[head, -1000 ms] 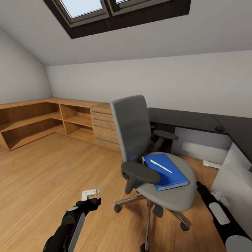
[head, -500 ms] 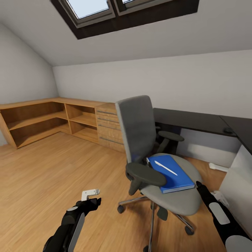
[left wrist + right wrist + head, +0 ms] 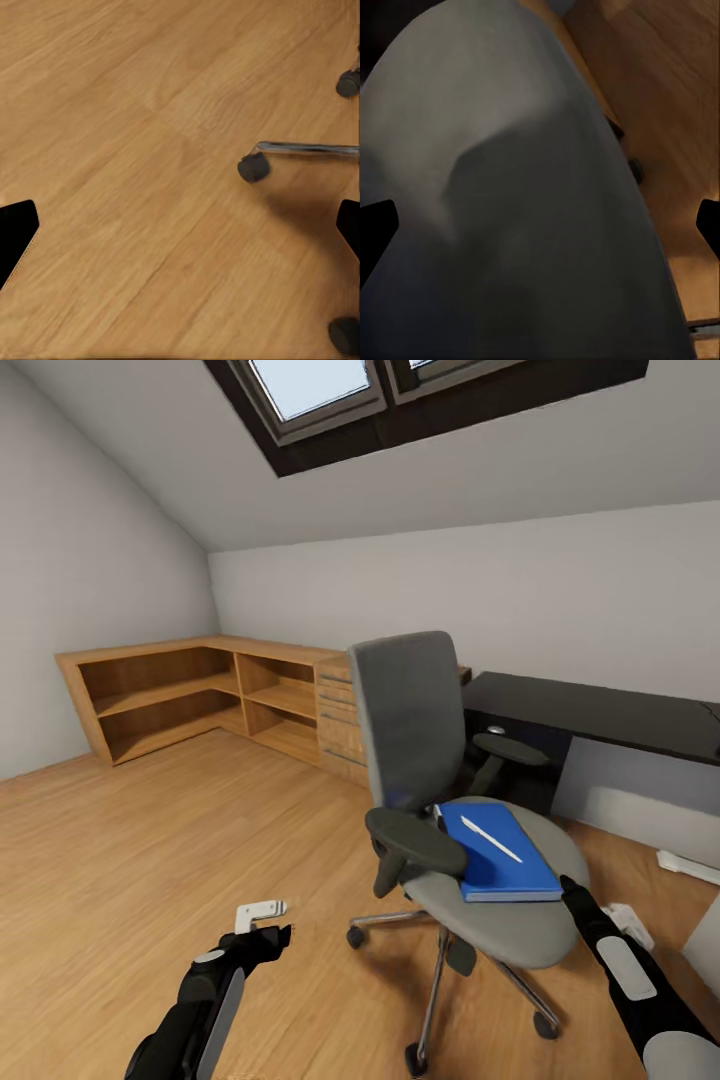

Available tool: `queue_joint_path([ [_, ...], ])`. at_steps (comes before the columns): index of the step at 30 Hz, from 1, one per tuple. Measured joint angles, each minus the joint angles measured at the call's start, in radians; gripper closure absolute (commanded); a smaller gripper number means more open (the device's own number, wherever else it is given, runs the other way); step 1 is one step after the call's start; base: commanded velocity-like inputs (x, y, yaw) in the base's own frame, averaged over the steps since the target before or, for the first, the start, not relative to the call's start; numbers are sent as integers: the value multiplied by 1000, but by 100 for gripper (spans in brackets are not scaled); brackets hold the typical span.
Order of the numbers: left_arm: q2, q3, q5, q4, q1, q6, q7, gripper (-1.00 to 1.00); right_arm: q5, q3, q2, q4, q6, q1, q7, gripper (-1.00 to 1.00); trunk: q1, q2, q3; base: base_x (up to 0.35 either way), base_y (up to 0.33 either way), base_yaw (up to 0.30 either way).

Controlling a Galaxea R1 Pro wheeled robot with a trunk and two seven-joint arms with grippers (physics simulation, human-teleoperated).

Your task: In the bedroom, organize the workspace by keeping the computer under the desk, ensuring the monitor is on the desk, placing the keyboard on the desk next to the monitor, placing the mouse on the desk next to the keyboard, moving the folder from the swivel chair onto the desk next to the mouse, stacking the notebook on top of the folder with the pen on top of the notebook, and positioning the swivel chair next to the desk.

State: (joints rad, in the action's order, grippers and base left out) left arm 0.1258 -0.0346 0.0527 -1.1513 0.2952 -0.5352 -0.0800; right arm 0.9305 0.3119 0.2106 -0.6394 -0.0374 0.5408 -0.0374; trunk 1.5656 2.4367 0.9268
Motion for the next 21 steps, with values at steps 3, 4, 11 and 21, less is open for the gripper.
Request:
queue_joint_path([
  [3,1,0,0,0,0,0,0,-100,-1,0,-1,-2,0,0,0,-100,0,0,0,0,0,278],
  [4,1,0,0,0,0,0,0,-100,-1,0,-1,-2,0,0,0,-100,0,0,0,0,0,278],
  [11,1,1,0,1,0,0,0,-100,-7,-2,1,4,28,0,-3,-100,0,0,0,0,0,278],
  [21,1,3,0,10,0,1,0,-100,-10,4,-5,7,49,0,-3,-100,0,0,0,0,0,279],
])
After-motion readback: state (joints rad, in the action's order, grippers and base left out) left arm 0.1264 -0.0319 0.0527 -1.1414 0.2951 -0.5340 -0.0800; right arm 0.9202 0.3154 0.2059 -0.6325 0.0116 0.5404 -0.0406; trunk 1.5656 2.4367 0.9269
